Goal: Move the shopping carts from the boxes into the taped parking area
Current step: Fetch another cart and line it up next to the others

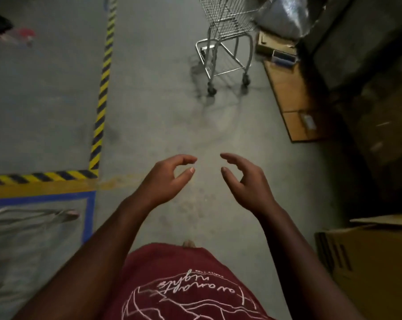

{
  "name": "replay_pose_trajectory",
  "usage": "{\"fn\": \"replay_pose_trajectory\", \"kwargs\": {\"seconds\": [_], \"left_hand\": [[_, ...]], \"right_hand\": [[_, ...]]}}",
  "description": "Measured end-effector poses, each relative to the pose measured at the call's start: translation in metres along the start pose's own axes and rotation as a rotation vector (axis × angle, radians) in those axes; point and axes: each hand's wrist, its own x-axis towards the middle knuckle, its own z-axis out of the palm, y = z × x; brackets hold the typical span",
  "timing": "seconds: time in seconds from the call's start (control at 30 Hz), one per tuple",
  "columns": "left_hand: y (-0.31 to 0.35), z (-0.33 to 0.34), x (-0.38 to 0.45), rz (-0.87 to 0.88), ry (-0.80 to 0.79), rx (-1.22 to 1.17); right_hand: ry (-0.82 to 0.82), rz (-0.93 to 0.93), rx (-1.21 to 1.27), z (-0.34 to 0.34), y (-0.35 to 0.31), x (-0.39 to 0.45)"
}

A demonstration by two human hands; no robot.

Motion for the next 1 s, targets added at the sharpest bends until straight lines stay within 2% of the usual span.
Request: {"fn": "replay_pose_trajectory", "kwargs": {"seconds": [0.23,0.43,0.6,0.73,1.0], "left_hand": [[-0.005,0.006,0.144,-0.011,-0.022,-0.046],[-0.023,-0.009,0.295,-0.031,0.068,-0.03],[0.005,-0.02,0.43,0.014,0.006,-0.023],[0.036,-0.023,0.523,0.073,-0.016,-0.023],[0.068,0.007,0.702,0.103,0.0,-0.033]], "right_hand": [[-0.018,0.023,-0.002,-0.026,0.032,0.137],[-0.041,0.041,-0.067,-0.044,0.049,0.279],[0.011,0.046,-0.103,-0.083,0.057,0.403],[0.076,0.089,-0.088,-0.11,0.075,0.471],[0.093,0.104,-0.036,-0.169,0.153,0.62]]}}
